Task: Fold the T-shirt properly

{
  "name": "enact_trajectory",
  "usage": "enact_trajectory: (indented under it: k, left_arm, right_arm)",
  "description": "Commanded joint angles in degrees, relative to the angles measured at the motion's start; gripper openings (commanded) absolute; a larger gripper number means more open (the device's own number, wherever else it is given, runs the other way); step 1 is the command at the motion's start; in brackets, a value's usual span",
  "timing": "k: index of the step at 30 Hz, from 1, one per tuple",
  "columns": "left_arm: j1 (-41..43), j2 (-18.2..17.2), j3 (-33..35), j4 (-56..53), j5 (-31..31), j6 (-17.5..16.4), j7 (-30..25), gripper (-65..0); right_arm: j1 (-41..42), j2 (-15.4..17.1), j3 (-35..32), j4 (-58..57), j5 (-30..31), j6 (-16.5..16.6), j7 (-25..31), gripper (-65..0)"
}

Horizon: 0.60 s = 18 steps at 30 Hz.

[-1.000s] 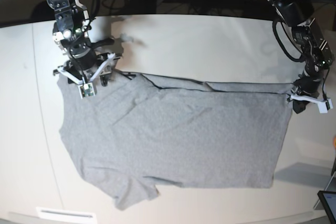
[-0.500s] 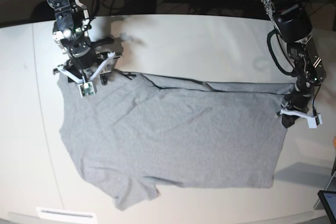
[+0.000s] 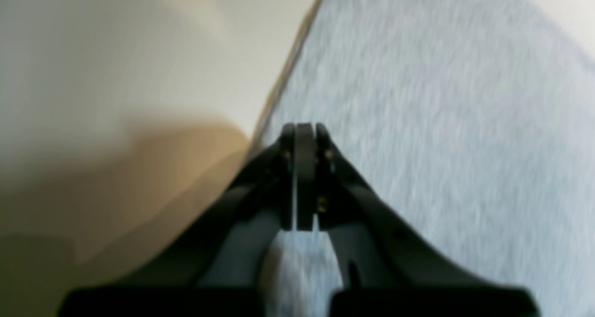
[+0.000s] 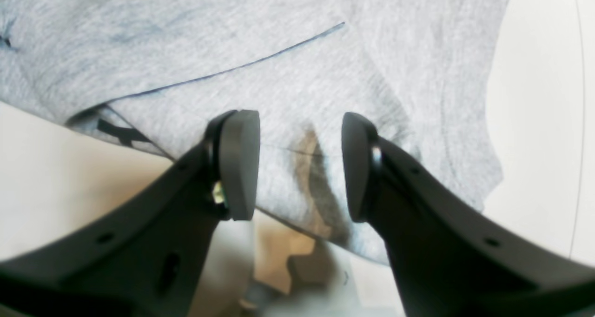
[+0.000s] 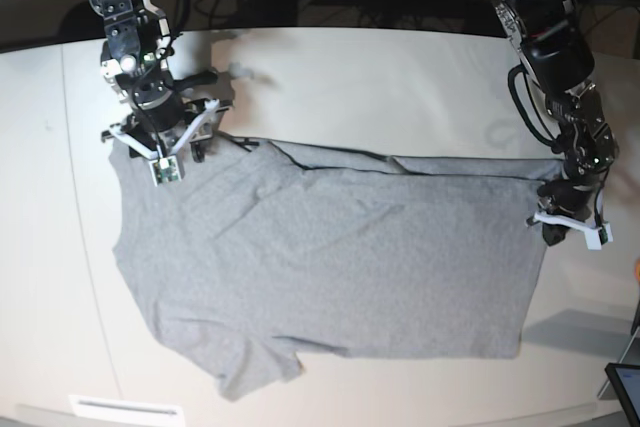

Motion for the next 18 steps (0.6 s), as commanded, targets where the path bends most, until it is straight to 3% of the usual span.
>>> enact_trajectory:
  k: [1, 4, 11, 15, 18]
  left_arm:
    - [-1.85, -1.22, -0.18, 0.61, -0.74, 1.31, -1.81, -65.0]
    - [-2.11, -1.40, -0.18, 0.17, -0.74, 3.95, -1.90, -65.0]
    - [-3.78, -1.31, 0.35, 0.43, -0.74, 3.95, -1.63, -65.0]
    - [-0.53, -1.14, 0.43, 4.74, -1.18, 3.86, -0.49, -65.0]
    - [3.34, -0.87, -0.18, 12.48, -1.35, 3.86, 4.61, -56.6]
  right_arm:
    - [0.59, 0.18, 0.11, 0.85, -0.19, -0.24, 1.06, -37.9]
    - [0.23, 0.18, 0.11, 0.85, -0.19, -0.24, 1.06, -37.9]
    - [-0.29, 0.18, 0.11, 0.94, -0.19, -0.24, 1.06, -37.9]
    - [-0.29, 0.18, 0.02, 0.85, -0.19, -0.24, 1.06, -37.9]
    - [-0.29, 0.18, 0.02, 0.85, -0.19, -0.24, 1.06, -37.9]
